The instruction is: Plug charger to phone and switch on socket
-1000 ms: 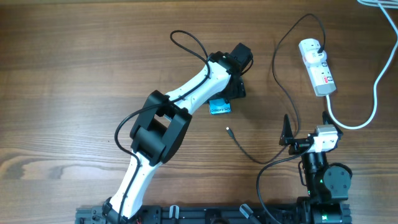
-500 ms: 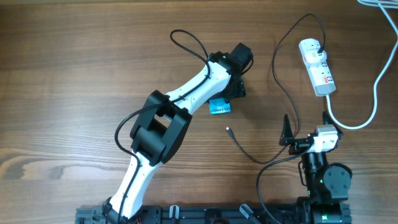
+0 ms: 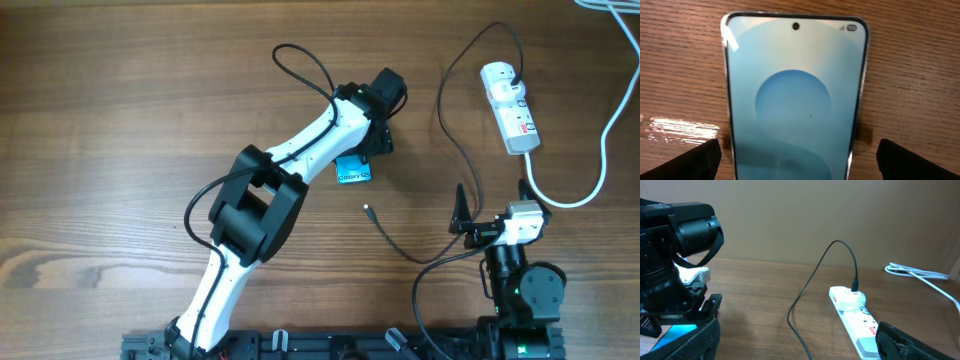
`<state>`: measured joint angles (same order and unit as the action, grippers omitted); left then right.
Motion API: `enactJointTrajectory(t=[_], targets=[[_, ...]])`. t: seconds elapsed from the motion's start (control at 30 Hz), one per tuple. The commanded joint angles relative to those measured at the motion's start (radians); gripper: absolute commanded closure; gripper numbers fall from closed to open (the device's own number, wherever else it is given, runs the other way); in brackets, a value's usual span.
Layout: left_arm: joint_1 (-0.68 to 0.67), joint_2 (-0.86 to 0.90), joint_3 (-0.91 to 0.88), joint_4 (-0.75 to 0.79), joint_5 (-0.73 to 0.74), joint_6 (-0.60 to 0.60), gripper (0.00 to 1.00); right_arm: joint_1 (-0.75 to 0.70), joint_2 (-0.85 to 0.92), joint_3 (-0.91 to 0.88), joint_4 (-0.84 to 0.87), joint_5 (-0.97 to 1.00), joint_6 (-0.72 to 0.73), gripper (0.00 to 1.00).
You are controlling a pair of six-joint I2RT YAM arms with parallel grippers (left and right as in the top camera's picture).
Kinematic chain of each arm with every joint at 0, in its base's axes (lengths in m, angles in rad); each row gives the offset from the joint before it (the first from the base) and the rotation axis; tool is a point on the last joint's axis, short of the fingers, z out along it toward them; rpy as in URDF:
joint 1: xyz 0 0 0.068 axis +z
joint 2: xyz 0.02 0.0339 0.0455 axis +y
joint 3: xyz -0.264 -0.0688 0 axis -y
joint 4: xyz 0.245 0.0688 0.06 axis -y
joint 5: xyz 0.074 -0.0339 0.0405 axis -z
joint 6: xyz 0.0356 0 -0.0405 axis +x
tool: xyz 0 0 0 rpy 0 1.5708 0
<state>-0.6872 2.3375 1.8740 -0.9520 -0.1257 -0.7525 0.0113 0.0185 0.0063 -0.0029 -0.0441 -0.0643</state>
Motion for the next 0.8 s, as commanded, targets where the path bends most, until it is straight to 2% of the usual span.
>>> enactJointTrajectory(t=[0.0,0.17,0.77], targets=[[0.005,0.008,0.008,0.002,0.021,0.017,0.0,-0.005,-0.002,-0.001,0.003,-0.002,0.013,0.0],[0.014,0.013,0.008,-0.002,0.02,0.069,0.0,-0.005,-0.002,-0.001,0.003,-0.002,0.013,0.0],[0.027,0.023,0.008,0.003,0.043,0.068,0.0,-0.005,-0.002,-0.001,0.003,-0.002,0.013,0.0]])
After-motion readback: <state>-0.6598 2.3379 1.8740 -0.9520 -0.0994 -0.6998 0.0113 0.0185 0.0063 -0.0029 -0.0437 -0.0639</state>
